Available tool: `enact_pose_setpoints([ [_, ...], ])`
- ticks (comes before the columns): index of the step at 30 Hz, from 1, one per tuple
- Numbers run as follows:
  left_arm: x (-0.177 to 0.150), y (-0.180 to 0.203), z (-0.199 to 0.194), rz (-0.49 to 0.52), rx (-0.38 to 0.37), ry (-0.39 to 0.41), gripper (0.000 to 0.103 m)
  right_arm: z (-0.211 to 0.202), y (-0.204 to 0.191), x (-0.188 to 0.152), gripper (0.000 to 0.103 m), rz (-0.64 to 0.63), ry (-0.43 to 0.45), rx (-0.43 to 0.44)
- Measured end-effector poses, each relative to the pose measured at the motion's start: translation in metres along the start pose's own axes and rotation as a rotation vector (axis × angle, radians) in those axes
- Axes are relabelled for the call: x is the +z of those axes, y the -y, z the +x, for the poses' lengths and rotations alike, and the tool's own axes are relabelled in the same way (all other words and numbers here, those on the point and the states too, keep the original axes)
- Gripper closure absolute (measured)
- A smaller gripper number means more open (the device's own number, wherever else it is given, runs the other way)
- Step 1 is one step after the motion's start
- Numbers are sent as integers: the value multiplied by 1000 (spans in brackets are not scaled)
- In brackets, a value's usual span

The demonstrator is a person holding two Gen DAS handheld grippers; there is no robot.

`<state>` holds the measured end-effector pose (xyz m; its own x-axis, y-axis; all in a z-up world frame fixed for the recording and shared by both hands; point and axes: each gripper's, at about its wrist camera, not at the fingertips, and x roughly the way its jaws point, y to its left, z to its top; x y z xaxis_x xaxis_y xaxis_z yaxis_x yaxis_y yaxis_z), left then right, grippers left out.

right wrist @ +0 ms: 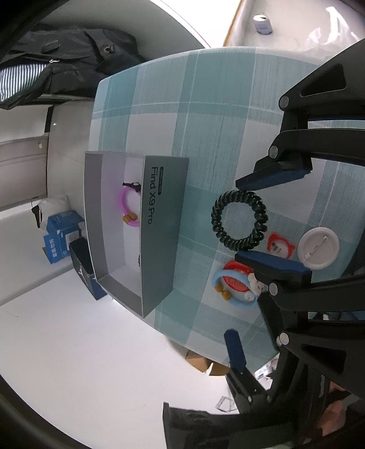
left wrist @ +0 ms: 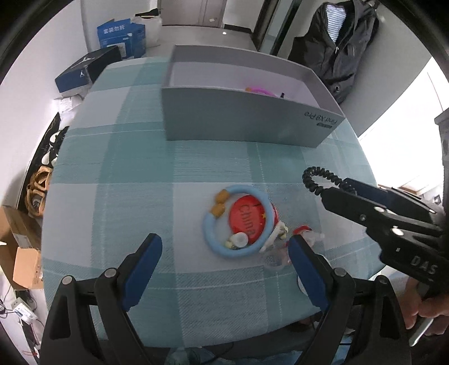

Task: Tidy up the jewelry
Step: 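Grasp the light blue ring with the left gripper while the right holds the bracelet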

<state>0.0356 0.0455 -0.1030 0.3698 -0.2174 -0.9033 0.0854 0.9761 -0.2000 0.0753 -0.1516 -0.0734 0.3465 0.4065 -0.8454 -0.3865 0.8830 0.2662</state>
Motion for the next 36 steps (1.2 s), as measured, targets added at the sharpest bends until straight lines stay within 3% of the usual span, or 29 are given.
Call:
enact_pose_setpoints([
  [10,4,-6,3,-10,-32,11,16,-9,6,0,60,28,16,31],
  [13,3,-5,5,-6,-46,-5,34,-9,10,0,60,38,11,34],
  [16,3,3,5,38,-21,-1,37,-10,12,0,60,49,10,39],
  [19,1,10,5,87,-4,3,46,-11,11,2,60,51,15,42],
  [36,10,6,-11,52,-35,52,47,-19,3,3,60,35,52,78],
])
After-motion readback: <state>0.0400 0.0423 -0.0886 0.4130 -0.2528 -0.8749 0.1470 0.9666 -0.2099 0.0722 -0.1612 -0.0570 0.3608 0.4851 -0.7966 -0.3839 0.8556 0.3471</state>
